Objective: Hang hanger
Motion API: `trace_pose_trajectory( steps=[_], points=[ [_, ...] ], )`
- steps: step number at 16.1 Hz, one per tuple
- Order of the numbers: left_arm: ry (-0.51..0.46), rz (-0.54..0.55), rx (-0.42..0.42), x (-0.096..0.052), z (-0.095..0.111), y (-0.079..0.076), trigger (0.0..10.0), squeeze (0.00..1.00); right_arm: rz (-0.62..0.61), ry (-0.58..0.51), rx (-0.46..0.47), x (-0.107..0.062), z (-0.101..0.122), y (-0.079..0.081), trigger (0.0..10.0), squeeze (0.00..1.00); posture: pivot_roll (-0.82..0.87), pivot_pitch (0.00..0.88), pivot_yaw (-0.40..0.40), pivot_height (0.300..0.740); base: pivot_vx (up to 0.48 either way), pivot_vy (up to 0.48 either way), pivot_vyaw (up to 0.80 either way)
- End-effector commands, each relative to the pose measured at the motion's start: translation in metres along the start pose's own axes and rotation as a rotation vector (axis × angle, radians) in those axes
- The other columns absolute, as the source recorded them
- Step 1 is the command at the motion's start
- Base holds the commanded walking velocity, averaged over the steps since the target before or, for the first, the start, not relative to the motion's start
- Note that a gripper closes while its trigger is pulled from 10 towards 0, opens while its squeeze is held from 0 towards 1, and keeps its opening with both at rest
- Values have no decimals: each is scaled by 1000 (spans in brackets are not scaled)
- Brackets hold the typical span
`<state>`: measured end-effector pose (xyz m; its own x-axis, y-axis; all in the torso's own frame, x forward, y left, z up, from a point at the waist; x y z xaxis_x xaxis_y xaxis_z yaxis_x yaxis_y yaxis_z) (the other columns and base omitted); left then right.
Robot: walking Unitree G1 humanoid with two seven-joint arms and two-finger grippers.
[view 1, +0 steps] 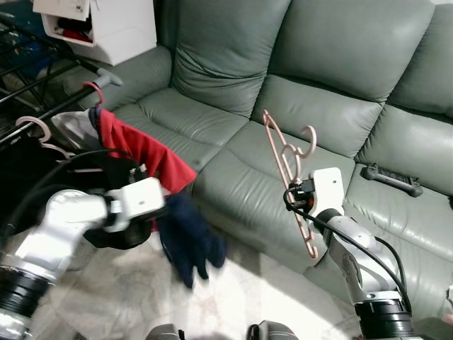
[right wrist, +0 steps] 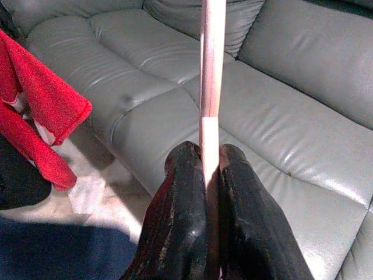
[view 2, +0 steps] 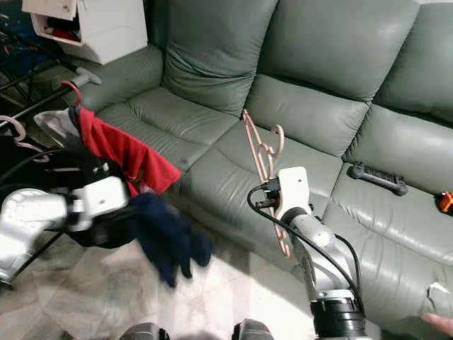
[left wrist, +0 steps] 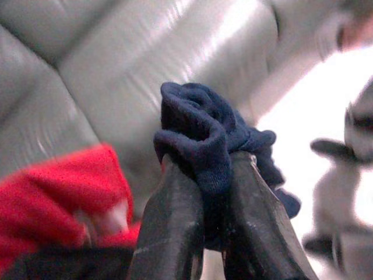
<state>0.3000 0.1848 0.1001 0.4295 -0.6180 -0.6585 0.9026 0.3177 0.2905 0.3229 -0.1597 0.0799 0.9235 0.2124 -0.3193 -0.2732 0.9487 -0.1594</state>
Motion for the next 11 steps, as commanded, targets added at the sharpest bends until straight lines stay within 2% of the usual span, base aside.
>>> trace_pose_trajectory(
  steps=[1,2,3,4,5,6,7,8,9,10,11],
  points=[
    [152,9,126,-7,-13,15,10000,0,27,-24,-12,2,10,1,10000,0,-8,50,-17,740,0,0,0],
    [255,111,259,-10,-19,39,10000,0,40,-26,-16,3,10,3,10000,0,-7,50,-17,740,0,0,0],
    [296,288,404,-13,-11,70,10000,0,38,-26,-21,4,11,2,10000,0,-10,49,-15,740,0,0,0],
    [155,661,493,-23,33,116,10000,0,24,-30,-24,5,13,0,10000,0,-14,48,-12,740,0,0,0],
    [10,763,389,-30,56,126,10000,0,14,-33,-24,6,14,-2,10000,0,-14,48,-12,740,0,0,0],
    [-44,800,373,-32,64,126,10000,0,9,-34,-25,6,14,-2,10000,0,-14,49,-13,740,0,0,0],
    [-261,642,113,-14,76,103,10000,0,2,-34,-26,6,14,-3,10000,0,-14,50,-13,740,0,0,0],
    [-309,459,81,1,76,82,10000,0,4,-34,-27,6,14,-3,10000,0,-13,51,-13,740,0,0,0],
    [-217,200,152,14,58,46,10000,0,4,-33,-28,6,13,-3,10000,0,-6,54,-16,740,0,0,0],
    [-48,6,187,17,26,22,10000,0,5,-31,-30,7,13,-3,10000,0,-6,54,-16,740,0,0,0],
    [181,-47,294,10,-11,23,10000,0,5,-30,-32,8,12,-4,10000,0,0,54,-15,740,0,0,0]
  ],
)
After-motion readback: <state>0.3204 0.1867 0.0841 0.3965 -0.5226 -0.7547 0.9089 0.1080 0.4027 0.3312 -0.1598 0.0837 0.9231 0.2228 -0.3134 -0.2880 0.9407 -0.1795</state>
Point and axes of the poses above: a point about 5 cm out from each wrist's last joint towards the gripper, its own x axis pointing out of the wrist towards the gripper, its own z axis along the axis of the wrist's last joint, y = z × x, the point moved 4 cm from there along x, pointing out of the wrist towards the gripper, and after that the axes turned 9 degrees about -x, right-handed, at the moved point
